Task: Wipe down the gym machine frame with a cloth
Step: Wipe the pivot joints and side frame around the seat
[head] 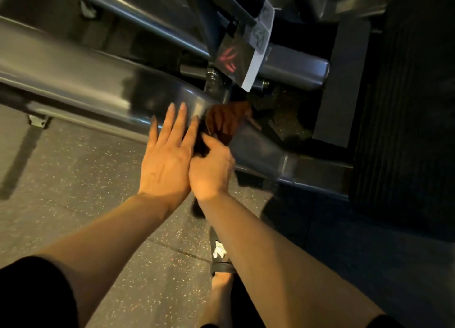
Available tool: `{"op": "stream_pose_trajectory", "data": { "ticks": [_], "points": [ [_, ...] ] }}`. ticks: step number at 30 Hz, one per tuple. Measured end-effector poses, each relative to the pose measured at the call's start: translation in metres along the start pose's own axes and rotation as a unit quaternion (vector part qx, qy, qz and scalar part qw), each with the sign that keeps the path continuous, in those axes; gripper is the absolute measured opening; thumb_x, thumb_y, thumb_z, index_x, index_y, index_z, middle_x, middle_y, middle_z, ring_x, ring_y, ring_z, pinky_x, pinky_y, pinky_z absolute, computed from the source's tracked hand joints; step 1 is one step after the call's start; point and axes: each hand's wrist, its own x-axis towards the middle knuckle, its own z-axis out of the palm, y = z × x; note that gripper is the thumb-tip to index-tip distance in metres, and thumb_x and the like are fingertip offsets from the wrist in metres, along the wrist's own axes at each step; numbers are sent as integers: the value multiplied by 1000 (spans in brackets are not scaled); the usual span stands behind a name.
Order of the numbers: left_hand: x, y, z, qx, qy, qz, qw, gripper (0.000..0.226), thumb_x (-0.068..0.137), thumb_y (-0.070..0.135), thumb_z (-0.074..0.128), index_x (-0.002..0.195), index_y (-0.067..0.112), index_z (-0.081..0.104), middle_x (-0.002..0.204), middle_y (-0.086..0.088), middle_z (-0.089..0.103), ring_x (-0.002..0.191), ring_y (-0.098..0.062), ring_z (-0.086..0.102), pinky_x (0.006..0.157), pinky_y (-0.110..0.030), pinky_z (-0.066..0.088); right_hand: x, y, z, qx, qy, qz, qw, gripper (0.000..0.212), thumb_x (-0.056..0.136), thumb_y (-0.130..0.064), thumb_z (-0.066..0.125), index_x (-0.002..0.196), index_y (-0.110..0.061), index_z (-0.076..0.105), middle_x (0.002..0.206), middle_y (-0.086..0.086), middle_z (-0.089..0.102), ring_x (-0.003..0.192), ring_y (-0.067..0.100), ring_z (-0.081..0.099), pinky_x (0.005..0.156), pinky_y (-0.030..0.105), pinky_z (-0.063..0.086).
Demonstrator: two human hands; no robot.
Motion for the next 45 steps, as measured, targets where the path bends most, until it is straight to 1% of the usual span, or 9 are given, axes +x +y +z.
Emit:
{"op": "stream_pose_trajectory", "data": {
  "ticks": [4, 9, 10, 13, 18, 28, 32, 38, 45],
  "points": [
    [-8, 25, 19, 55, -145, 92, 984, 73, 93, 27, 45, 154, 12, 7, 162, -11, -7, 146, -23, -20, 112, -42, -24, 21, 45, -44, -124, 23, 3, 992, 38, 90, -1, 56, 125, -12, 65, 121, 9, 68, 115, 21, 61, 92, 12, 38],
    [-1, 78, 59, 96, -207, 190, 955, 70, 95, 27, 41, 154, 12, 8, 163, -9, -5, 148, -25, -15, 115, -45, -15, 46, 125, -134, -260, 66, 55, 962, 30, 95, -6, 55, 124, -11, 59, 132, 4, 57, 113, 13, 58, 96, 13, 44],
    [2, 88, 70, 98, -212, 210, 949, 69, 95, 27, 43, 154, 11, 11, 163, -9, -2, 149, -25, -13, 116, -45, -13, 52, 140, -151, -318, 75, 24, 945, 31, 94, -5, 55, 124, -9, 59, 137, 5, 53, 116, 14, 56, 98, 11, 42],
    [13, 114, 95, 126, -231, 257, 930, 68, 93, 30, 47, 153, 10, 19, 163, -11, 3, 149, -26, -9, 117, -47, -11, 70, 181, -205, -501, 49, -39, 863, 38, 91, 1, 56, 129, -7, 58, 153, 9, 37, 142, 28, 31, 113, 39, 35],
    [37, 133, 124, 189, -260, 270, 908, 65, 94, 32, 45, 152, 11, 24, 163, -12, 1, 149, -28, -11, 116, -56, -12, 85, 212, -274, -683, -87, -48, 723, 66, 86, 6, 55, 147, -14, 38, 163, 3, 12, 149, 33, 7, 99, 55, 47],
    [56, 119, 148, 280, -268, 310, 868, 95, 92, 54, 46, 152, 5, -8, 160, -14, -19, 147, -30, -19, 114, -52, -17, 116, 222, -199, -667, -146, -116, 722, 73, 90, 0, 58, 154, -12, 23, 162, 10, 11, 148, 39, 12, 108, 51, 40],
    [58, 116, 150, 270, -267, 308, 872, 87, 96, 43, 44, 153, 6, -9, 159, -13, -21, 147, -28, -20, 117, -50, -15, 101, 222, -250, -743, -166, -179, 624, 63, 81, 1, 67, 141, -7, 49, 159, 10, 25, 145, 40, 21, 103, 51, 43],
    [57, 118, 148, 230, -277, 286, 888, 80, 95, 42, 37, 154, 6, -4, 161, -11, -16, 148, -24, -18, 113, -48, -20, 65, 205, -309, -848, -303, -112, 421, 54, 98, -13, 48, 149, -10, 32, 162, 14, -9, 145, 40, -20, 120, 47, -2],
    [53, 117, 152, 231, -268, 294, 888, 79, 96, 42, 36, 153, 5, -5, 160, -13, -16, 147, -27, -19, 116, -51, -17, 94, 213, -240, -793, -281, -149, 519, 50, 94, -12, 56, 143, -11, 43, 163, 6, 0, 149, 33, -12, 120, 44, 6]
  ]
}}
